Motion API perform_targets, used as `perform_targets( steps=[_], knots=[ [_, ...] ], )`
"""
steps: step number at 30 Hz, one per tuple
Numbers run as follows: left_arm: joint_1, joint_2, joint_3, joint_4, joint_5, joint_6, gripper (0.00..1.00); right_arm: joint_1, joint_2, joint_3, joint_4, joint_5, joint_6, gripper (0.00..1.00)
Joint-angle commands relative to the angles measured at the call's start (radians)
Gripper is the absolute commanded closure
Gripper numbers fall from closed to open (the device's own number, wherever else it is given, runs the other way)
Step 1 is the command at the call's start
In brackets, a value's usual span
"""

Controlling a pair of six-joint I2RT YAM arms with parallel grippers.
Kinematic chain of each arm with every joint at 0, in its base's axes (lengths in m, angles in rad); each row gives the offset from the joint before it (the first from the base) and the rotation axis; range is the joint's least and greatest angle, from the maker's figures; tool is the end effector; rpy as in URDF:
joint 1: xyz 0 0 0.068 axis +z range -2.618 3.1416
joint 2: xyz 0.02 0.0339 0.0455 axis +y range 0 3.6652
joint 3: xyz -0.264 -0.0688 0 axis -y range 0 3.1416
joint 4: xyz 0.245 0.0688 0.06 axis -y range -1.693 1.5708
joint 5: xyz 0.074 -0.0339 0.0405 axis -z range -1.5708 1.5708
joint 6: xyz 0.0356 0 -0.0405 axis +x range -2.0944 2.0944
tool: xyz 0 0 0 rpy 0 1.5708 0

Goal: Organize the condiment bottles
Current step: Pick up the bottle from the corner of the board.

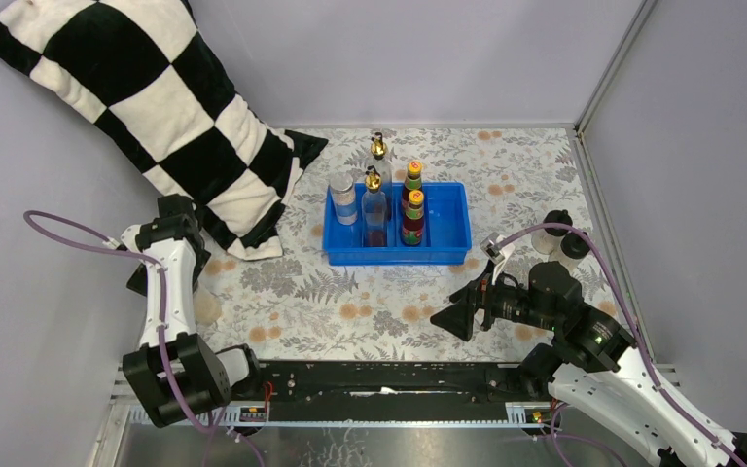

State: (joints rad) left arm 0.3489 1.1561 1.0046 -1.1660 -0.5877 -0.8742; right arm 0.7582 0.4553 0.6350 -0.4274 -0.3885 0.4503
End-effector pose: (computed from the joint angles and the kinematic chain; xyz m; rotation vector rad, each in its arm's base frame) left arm 0.1726 0.0838 0.2771 -1.6151 2.1242 0.6911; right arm 0.0756 0.0902 0.3062 -0.5942 1.8811 1.1782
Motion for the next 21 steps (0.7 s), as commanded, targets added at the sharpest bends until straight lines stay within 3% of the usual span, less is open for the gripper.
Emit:
perform_targets(
  steps=[1,5,10,13,17,21],
  knots=[
    [0.034,0.015,-0.023,0.119,0.056,0.077,0.01,-0.003,-0.007,-0.007,0.037,-0.02,0.005,0.0],
    [0.05,0.022,-0.033,0.155,0.078,0.104,0.08,-0.003,0.004,-0.011,0.044,-0.02,0.004,0.0],
    [0.058,0.022,-0.04,0.202,0.114,0.138,0.43,-0.003,0.009,-0.015,0.049,-0.02,0.001,0.0],
    [0.06,0.023,-0.04,0.209,0.117,0.147,0.53,-0.003,0.012,-0.021,0.05,-0.017,0.0,0.0],
    [0.06,0.025,-0.041,0.232,0.169,0.184,0.78,-0.003,0.016,-0.031,0.059,-0.015,0.002,0.0],
    [0.048,0.021,-0.051,0.294,0.329,0.278,0.84,-0.003,0.025,-0.027,0.066,-0.011,0.005,0.0]
  ],
)
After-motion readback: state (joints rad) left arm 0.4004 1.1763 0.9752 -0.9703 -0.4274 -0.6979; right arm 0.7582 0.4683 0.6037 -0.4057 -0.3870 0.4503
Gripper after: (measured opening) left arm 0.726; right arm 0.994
